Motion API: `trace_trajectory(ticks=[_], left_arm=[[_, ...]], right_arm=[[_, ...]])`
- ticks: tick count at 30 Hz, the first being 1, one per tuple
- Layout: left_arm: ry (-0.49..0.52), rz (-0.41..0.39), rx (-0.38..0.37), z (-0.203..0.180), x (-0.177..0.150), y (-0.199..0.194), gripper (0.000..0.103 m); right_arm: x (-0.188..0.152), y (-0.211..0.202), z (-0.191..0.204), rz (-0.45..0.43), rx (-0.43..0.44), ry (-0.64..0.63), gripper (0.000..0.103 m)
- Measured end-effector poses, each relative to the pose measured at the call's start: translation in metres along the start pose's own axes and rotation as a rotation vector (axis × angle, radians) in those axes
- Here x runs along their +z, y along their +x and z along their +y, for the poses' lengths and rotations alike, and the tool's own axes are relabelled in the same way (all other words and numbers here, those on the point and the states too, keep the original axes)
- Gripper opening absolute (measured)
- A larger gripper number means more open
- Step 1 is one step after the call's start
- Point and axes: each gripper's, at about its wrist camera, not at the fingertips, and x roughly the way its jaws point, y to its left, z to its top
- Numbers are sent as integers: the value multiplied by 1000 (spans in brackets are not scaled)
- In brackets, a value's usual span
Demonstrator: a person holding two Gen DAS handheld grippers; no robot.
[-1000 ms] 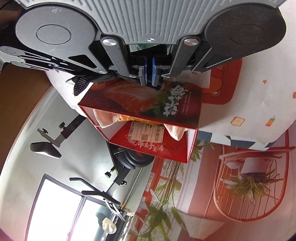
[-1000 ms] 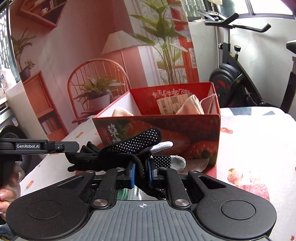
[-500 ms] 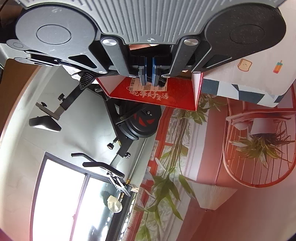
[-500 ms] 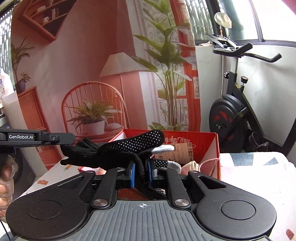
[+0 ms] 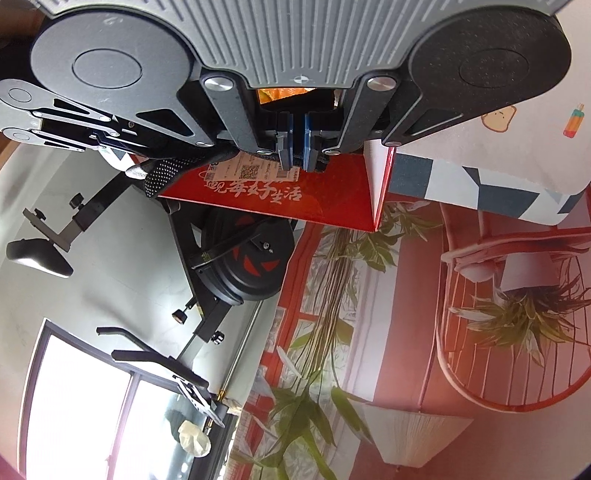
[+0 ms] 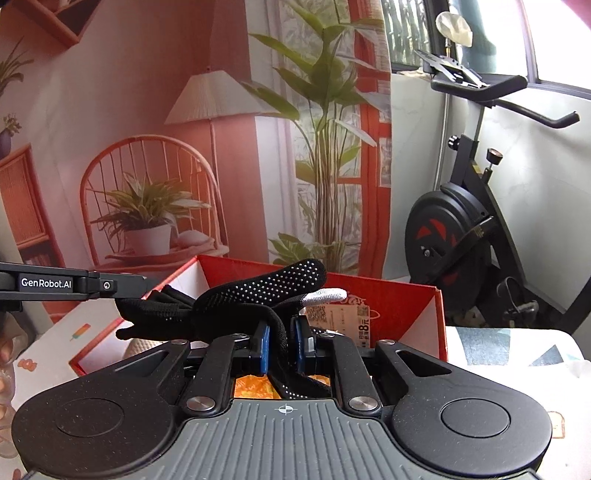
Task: Organize soft objects
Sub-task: 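Lift the black glove with both grippers over the red box, then open both grippers to release the glove into the box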
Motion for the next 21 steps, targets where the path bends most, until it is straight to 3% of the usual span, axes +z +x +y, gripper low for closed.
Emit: trace_trajectory(ticks=[3,7,8,15,21], left_arm=[[9,39,16,5,-2,15,12],[50,37,24,6,-5,12,41],[61,35,28,6,-5,10,42],[140,33,-12,-3,-12,-24,42],[115,41,-49,0,-32,-69,43]], right_arm=[[-8,13,-3,35,-15,4,15],[-20,16,-3,56,-75,-24,25],[-22,13,-4,56,-77,-17,25],[-32,-18,-6,36,-59,25,25],[-48,-65,-1,17,-20,69,26]])
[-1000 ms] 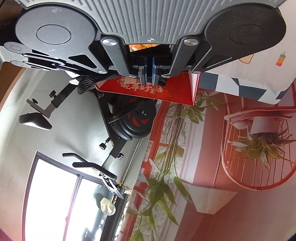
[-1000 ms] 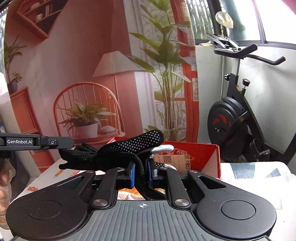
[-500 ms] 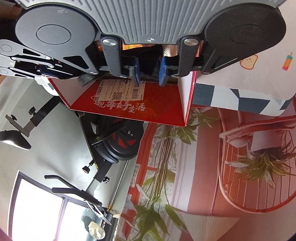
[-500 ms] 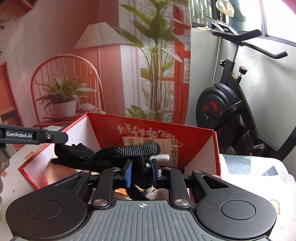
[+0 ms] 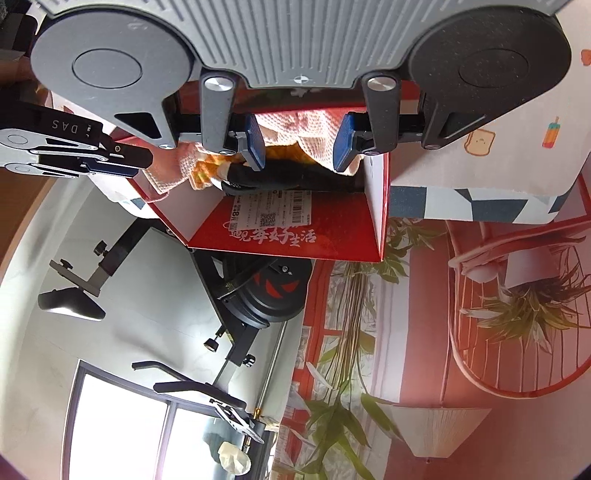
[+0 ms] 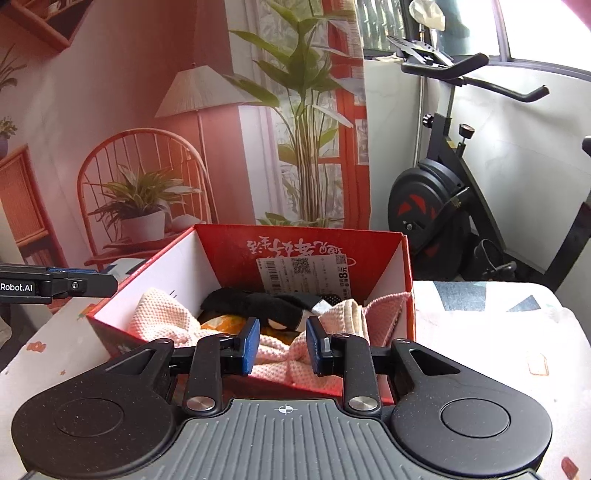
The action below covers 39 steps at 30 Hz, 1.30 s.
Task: Organize soft objects
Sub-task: 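Open both grippers to release the glove into the box, then move both tools down to the green felt pouch with tassel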
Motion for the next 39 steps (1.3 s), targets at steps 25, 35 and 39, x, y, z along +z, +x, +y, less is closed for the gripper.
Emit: trace_trajectory(ticks=[25,35,39], left_arm=[[-118,175,-62,-16,-169,-77,44],[-163,172,-58,-13,-181,-89,44],[-196,157,-46,-8,-184,-98,44]], right_arm=[[-154,-132,48,126,32,86,44],[-186,-158,42,163,-36,157,68],[-194,-154,41,205,-42,170,76]])
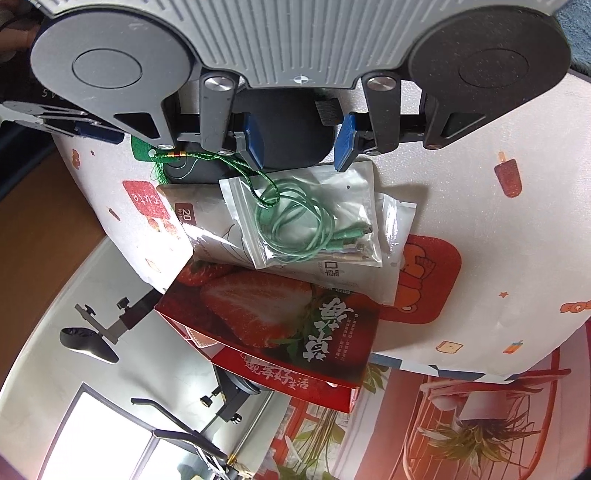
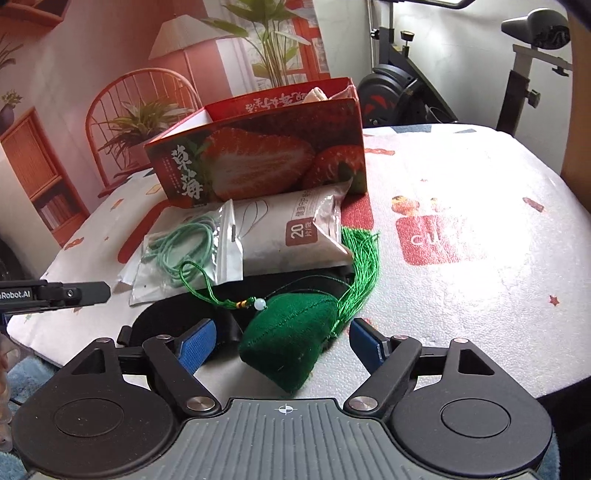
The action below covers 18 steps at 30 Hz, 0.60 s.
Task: Organize soft objects
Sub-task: 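Move both tools down to the green felt pouch with tassel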
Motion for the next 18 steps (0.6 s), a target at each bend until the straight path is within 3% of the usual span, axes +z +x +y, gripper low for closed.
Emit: trace_trajectory(ticks=[6,10,14,18], left_arm=[[-16,-22,-7,1,-2,-9,44],[-10,-38,-12,1,-4,-16,44],[-27,-58,-16,4,-5,-21,44],[-39,-58,4,9,-5,-19,44]], right_arm=[[-8,7,-3,18,-4,11,72],[-9,6,-3,14,-7,20,64],[-10,6,2,16,16,-18,50],[-6,10,10,18,37,-61,45]])
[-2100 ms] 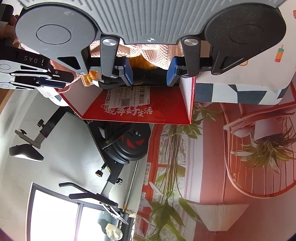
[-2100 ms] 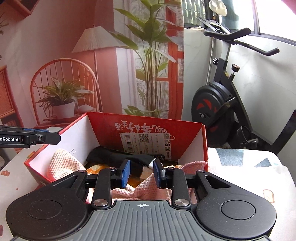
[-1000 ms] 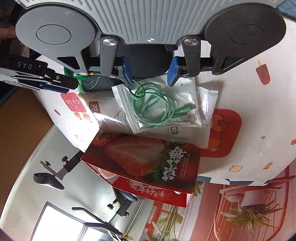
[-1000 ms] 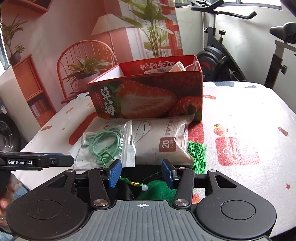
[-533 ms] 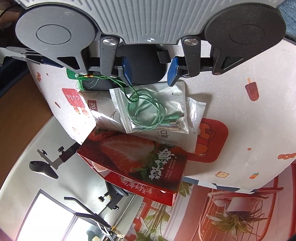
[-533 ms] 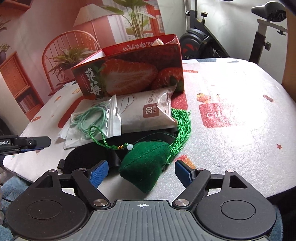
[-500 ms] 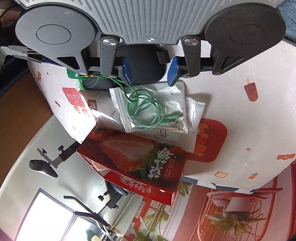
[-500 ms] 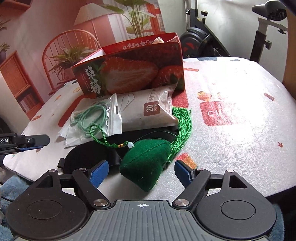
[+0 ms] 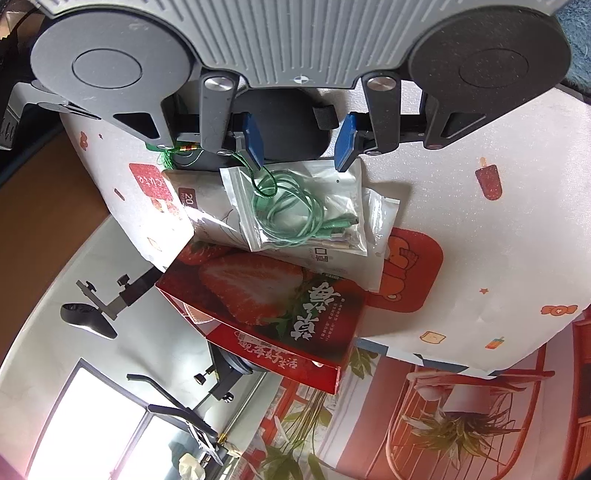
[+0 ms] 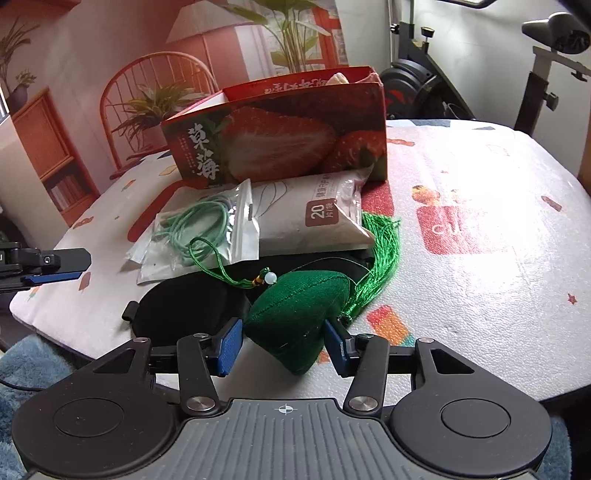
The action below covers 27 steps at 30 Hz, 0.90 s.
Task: Organize soft objects
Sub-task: 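Move both tools down to the green felt pouch with tassel, then close both grippers on the green felt pouch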
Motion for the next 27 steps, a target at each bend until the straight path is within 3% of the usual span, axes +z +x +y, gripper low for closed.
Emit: trace_trajectory(ticks=[4,7,10,17,27], left_arm=[[-24,-29,43,8,3,-1,44],[-77,-3,62,20,4,3,44],[-63,16,76,20,3,9,44],[-58,45,93,21,3,17,44],[-35,81,73,4,9,35,44]], right_arm=[[8,7,12,-14,54,-54,43],[13,16,22,-19,72,-102,43],[19,27,28,-27,110,-127,43],[41,45,28,-76,152,-89,46],[12,36,6,-49,138,-46,56]])
